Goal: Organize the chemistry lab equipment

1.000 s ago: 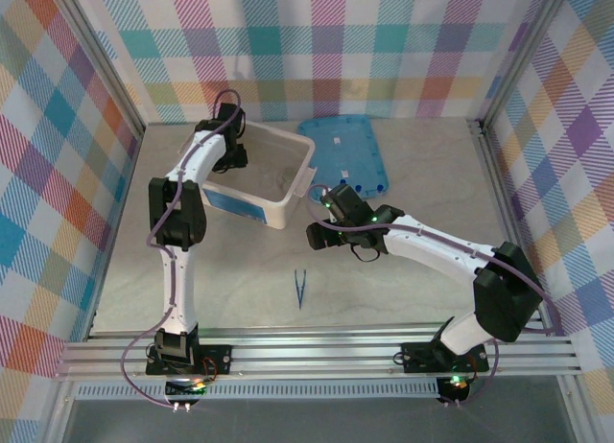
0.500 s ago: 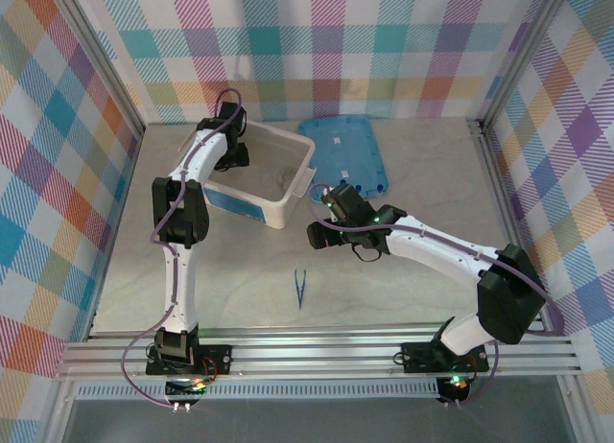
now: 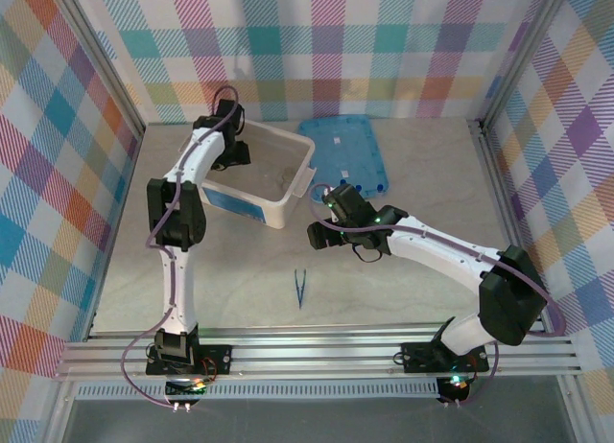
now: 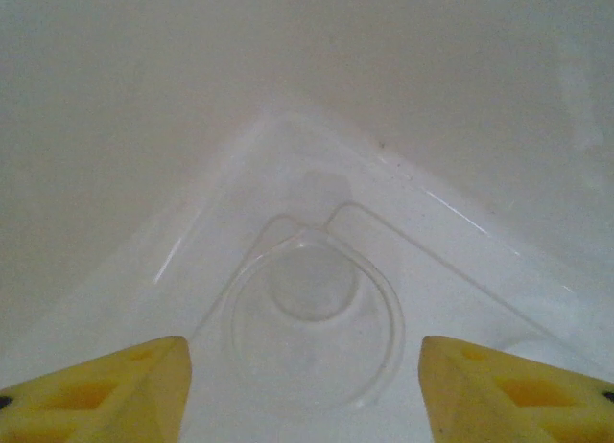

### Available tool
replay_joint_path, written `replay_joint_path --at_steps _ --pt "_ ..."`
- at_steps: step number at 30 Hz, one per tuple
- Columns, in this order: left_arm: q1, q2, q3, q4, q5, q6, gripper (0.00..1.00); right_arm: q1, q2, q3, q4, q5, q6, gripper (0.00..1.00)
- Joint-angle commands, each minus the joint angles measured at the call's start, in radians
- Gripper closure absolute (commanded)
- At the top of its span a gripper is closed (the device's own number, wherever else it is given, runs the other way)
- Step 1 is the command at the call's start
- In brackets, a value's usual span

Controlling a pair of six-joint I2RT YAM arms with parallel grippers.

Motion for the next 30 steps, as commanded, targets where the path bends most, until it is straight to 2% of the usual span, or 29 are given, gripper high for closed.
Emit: replay_joint_path --at_steps 1,7,11,19,30 --pt "-0.014 -0.12 -0.008 -0.004 -0.036 -0.008 0.32 -0.006 -0.045 -0.019 0.009 -0.003 0.016 0.15" --pt "-0.042 -0.201 -0.03 -0.013 -0.077 -0.002 0.31 0.0 -0.051 -0.012 -0.003 -0.005 0.017 0.15" --pt "-0.078 -0.303 -0.114 0.022 -0.107 -0.002 0.31 0.023 -0.037 -0.007 -0.016 -0.004 0.024 0.14" --pt "-0.187 -0.568 -0.401 0.154 -0.156 -0.012 0.32 0.116 0.023 -0.007 -0.052 0.047 0.08 0.15" --pt "-0.287 -0.836 -0.774 0.303 -0.14 -0.047 0.33 0.25 0.149 0.082 -0.115 0.113 0.151 0.19"
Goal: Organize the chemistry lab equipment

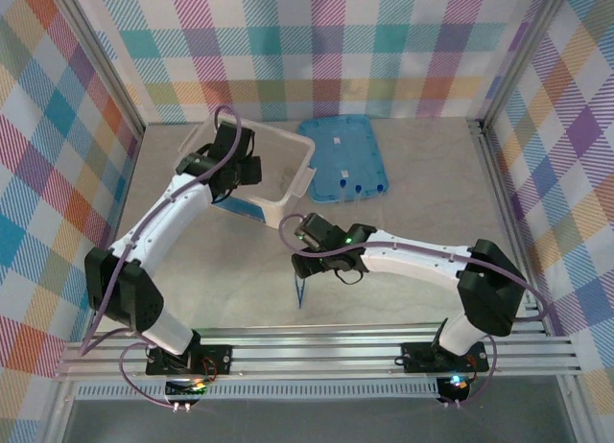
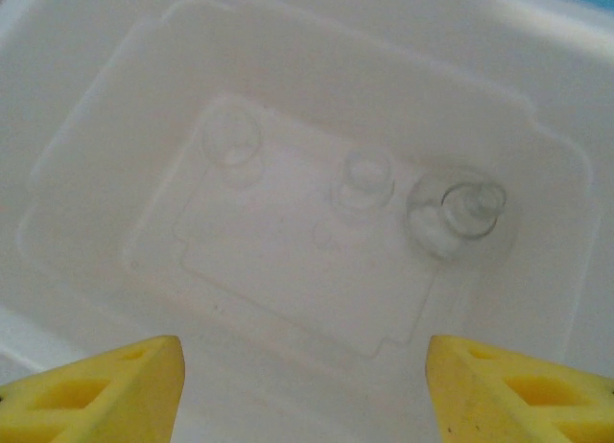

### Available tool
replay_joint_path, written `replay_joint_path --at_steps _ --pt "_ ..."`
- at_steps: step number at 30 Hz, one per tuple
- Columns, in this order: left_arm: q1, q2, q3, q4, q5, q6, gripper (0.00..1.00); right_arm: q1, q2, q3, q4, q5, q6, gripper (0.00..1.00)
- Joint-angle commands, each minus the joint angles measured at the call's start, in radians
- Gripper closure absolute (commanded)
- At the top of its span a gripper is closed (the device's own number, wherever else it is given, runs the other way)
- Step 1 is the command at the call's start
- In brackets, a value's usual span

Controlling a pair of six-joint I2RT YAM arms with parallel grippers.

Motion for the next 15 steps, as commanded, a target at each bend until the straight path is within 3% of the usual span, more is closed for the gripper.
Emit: replay_joint_path --at_steps 1,9,15 --pt "-0.032 -0.086 -0.088 0.077 -0.006 -0.03 0.33 0.031 0.048 0.06 -0.048 0.025 0.047 0.2" --pt "-0.047 -0.237 -0.265 0.111 -0.028 -0.04 0.33 0.088 0.186 0.154 -0.093 0.001 0.104 0.28" --pt "-0.048 -0.367 -0.407 0.14 -0.038 -0.145 0.33 0.101 0.266 0.201 -0.145 0.003 0.141 0.35"
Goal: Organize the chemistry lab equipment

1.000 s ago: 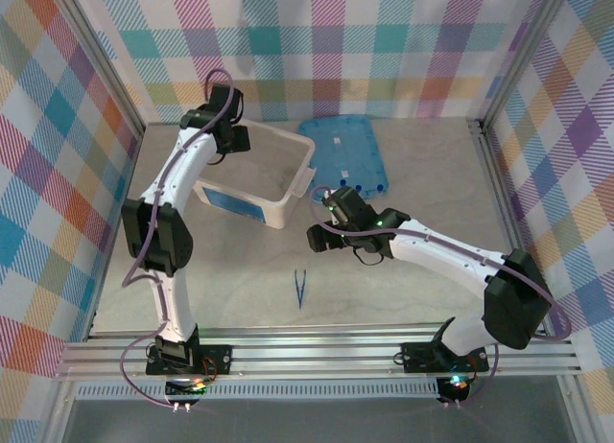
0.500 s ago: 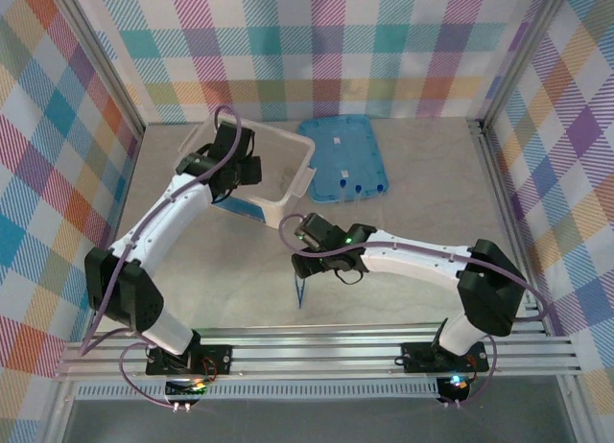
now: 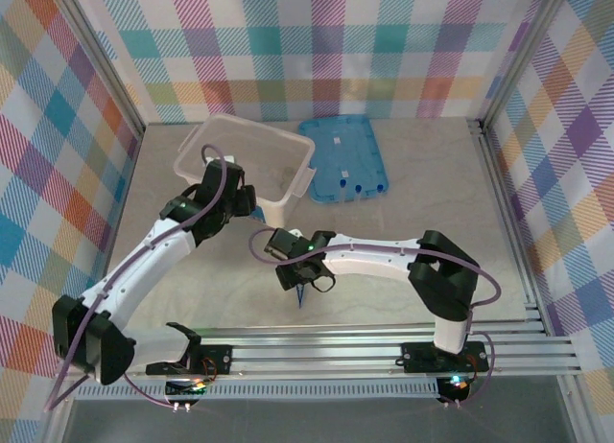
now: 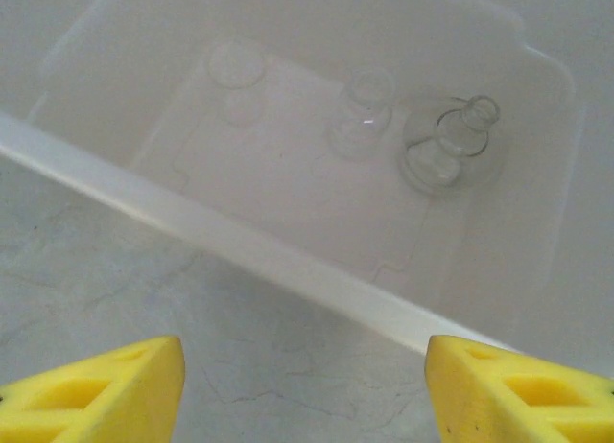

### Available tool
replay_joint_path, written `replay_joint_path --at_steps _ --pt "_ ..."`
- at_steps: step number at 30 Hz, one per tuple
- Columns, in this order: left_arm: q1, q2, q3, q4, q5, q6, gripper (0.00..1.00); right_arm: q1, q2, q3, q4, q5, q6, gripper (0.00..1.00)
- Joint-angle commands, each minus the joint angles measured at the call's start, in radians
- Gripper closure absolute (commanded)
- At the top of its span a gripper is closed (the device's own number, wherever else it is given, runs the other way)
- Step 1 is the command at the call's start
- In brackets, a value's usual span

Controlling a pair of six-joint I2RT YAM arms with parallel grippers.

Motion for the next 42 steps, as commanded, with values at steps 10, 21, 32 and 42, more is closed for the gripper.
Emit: replay_joint_path --at_steps 10,21,32,42 --pt "-0.018 -0.229 -0.22 0.07 -0.022 -0.15 0.35 0.005 0.095 0.06 -0.075 -0.071 0.046 0.44" --pt "-0.019 -0.25 -0.248 0.041 -0.012 -0.124 0.35 0.007 0.128 0.069 -0.097 -0.083 0.058 0.52" --pt "-0.021 -0.212 -0.249 0.068 0.01 -0.125 0.35 0.005 0.14 0.083 -0.123 -0.073 0.038 0.63" --pt "-0.021 -0.19 -0.249 0.08 0.012 -0.119 0.36 0.004 0.143 0.098 -0.148 -0.037 0.011 0.74"
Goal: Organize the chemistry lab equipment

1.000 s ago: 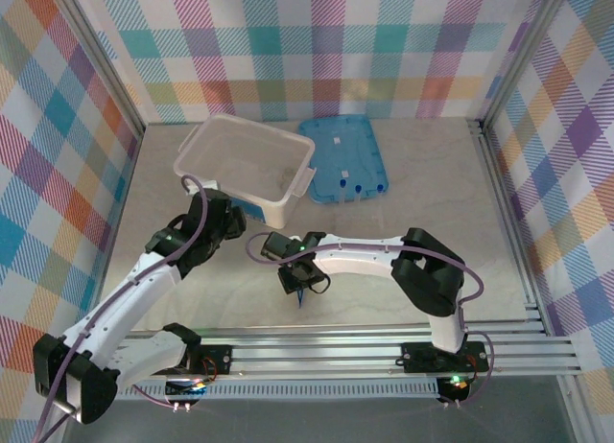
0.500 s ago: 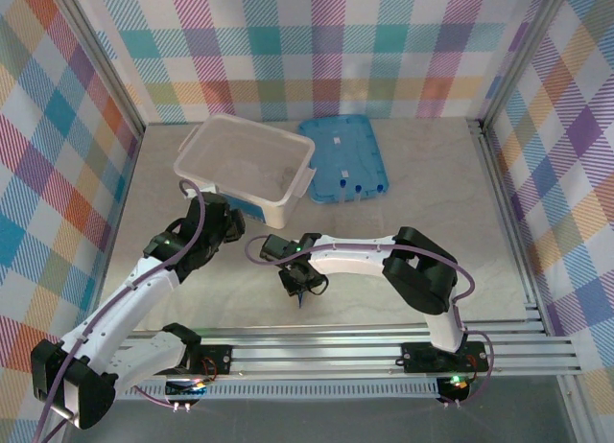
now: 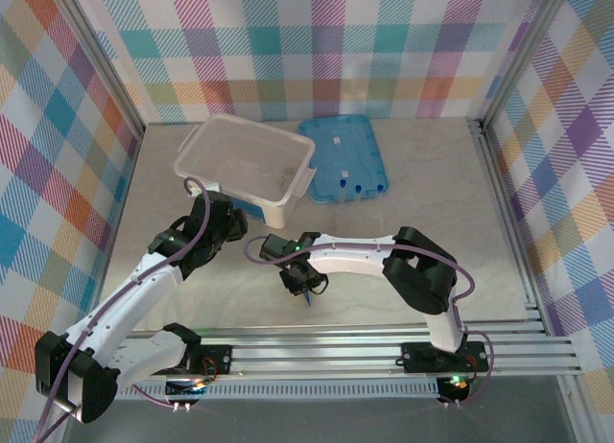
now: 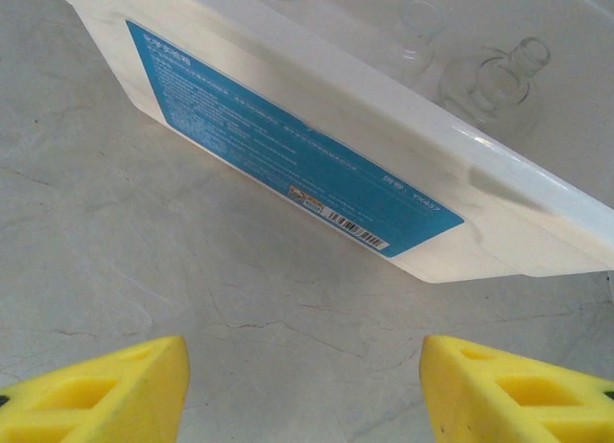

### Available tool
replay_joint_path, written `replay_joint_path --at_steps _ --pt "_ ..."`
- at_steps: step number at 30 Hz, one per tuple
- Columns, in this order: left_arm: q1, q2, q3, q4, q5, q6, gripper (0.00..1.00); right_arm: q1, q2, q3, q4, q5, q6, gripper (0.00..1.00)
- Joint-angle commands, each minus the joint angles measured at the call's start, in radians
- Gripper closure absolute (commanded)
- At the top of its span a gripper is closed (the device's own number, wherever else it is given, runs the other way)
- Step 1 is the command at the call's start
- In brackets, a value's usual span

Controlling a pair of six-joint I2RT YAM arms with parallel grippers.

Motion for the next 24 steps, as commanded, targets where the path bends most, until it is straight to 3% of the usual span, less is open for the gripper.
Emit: replay_joint_path --at_steps 1,13,24 --pt "-0.009 0.006 -0.01 0.027 0.001 0.005 0.36 0.004 0.015 0.026 -0.032 0.022 -0.015 0.76" --pt "-0.01 -0.028 0.006 -0.001 -0.045 0.019 0.36 0.002 -0.083 0.035 -0.053 0.087 -0.051 0.77" --pt "-0.007 -0.083 0.054 -0.057 -0.117 0.028 0.36 -0.006 -0.226 0.207 -0.16 0.134 -0.167 0.76"
